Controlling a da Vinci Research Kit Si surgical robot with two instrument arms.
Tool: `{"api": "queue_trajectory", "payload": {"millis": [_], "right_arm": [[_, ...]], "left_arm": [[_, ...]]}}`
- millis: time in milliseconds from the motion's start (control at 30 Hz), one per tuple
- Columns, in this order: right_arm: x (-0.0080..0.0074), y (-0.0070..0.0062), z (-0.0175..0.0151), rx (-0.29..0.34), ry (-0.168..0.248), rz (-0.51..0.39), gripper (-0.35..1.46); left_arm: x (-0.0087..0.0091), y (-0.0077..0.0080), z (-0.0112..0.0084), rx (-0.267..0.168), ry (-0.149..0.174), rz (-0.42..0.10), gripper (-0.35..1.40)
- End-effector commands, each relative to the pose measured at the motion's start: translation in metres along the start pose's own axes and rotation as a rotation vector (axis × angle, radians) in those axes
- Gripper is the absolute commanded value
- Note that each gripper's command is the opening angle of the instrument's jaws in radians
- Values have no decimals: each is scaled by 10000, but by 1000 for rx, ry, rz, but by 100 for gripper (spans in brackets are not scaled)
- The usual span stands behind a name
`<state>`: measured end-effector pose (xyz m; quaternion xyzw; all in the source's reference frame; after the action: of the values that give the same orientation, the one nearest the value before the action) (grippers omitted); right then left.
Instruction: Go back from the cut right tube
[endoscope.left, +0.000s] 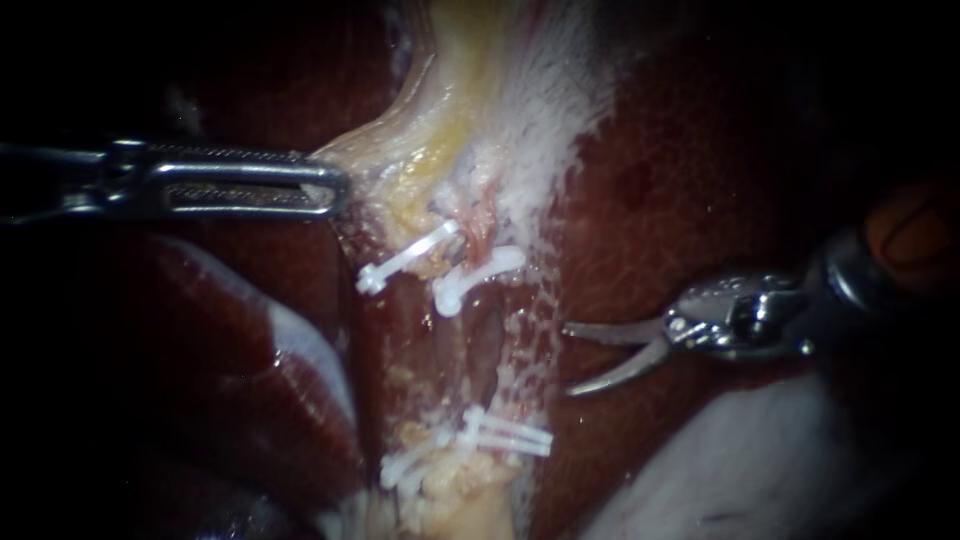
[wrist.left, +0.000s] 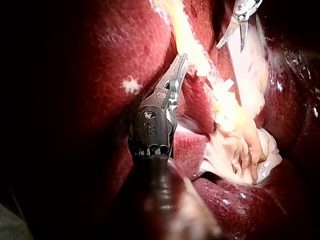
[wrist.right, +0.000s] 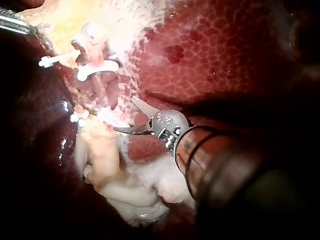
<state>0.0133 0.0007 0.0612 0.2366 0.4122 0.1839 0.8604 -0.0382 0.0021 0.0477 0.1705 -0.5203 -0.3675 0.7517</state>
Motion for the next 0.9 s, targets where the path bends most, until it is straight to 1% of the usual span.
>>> {"api": "queue_trajectory", "payload": {"millis": [33,200,400,500,600,633,700,767,800,900], "right_arm": [[4,2,-2,-19,6,-35,142],[16,5,-15,-46,11,-99,143],[22,7,-23,-51,12,-142,143],[21,7,-23,-51,12,-142,143],[21,7,-23,-51,12,-142,143],[21,7,-23,-51,12,-142,143],[21,7,-23,-51,12,-142,143],[21,7,-23,-51,12,-142,143],[21,7,-23,-51,12,-142,143],[21,6,-23,-51,12,-142,143]], "left_arm": [[1,1,0,0,0,0,-35],[2,5,1,-3,0,0,-35],[5,9,3,-4,0,1,-35],[8,11,5,-4,-1,2,-35],[17,12,11,-8,-5,7,-35],[21,12,15,-11,0,16,-35],[32,12,24,-12,15,6,-35],[43,11,34,-3,30,-5,-35],[46,10,39,-1,37,-14,-35],[55,5,49,10,51,-13,-35]]}}
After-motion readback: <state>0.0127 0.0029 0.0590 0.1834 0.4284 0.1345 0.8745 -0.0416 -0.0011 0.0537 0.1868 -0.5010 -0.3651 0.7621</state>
